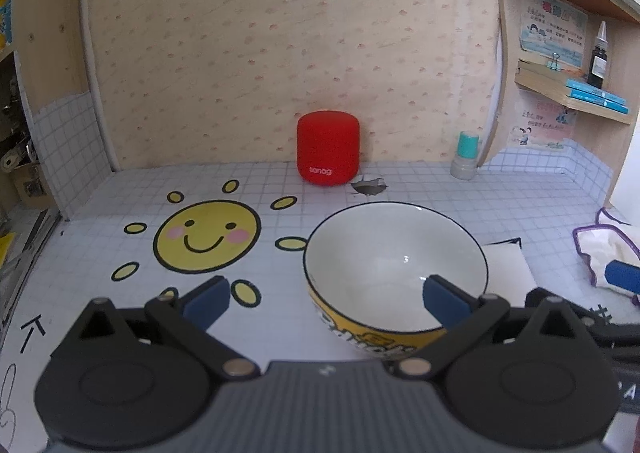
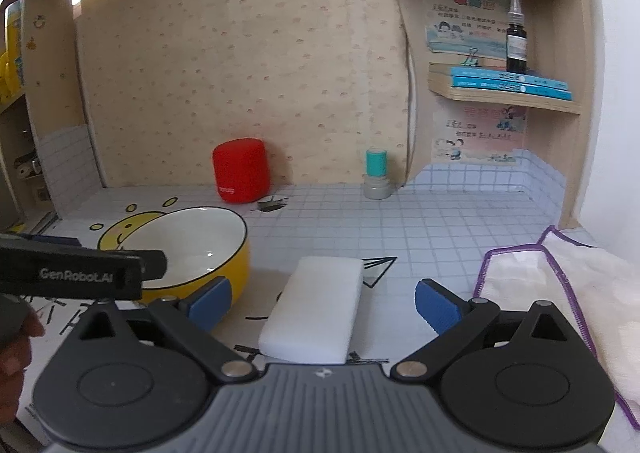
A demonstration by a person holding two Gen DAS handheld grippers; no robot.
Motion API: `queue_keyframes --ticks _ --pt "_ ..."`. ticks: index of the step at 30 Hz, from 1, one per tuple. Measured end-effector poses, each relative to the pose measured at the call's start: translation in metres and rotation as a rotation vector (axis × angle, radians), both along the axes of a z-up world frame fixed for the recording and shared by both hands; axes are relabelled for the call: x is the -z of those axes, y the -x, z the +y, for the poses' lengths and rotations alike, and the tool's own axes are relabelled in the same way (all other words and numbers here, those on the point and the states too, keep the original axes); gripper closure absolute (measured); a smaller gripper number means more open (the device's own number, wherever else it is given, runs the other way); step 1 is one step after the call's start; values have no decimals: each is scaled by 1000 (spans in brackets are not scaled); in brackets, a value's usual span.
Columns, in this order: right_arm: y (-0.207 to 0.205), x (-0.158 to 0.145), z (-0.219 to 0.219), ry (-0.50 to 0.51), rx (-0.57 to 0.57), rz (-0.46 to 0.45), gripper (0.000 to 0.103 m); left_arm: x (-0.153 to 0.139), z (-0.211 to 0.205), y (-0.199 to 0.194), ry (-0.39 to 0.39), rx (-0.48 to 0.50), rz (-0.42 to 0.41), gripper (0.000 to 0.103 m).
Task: Clean bowl
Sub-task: 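Move both tools toward the yellow bowl and white sponge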
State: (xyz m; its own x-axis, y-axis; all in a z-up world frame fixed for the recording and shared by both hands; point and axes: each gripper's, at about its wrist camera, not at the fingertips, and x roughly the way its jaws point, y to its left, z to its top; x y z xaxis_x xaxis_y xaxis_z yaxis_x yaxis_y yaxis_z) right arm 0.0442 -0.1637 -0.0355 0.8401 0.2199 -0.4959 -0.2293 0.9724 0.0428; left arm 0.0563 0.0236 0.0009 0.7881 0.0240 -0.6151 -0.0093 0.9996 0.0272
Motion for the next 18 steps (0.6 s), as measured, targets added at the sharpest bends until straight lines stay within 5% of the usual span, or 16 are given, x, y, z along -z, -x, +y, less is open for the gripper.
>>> queue_keyframes --ticks 18 --pt "3 -10 -24 6 85 -6 4 1 -31 42 -112 90 -36 0"
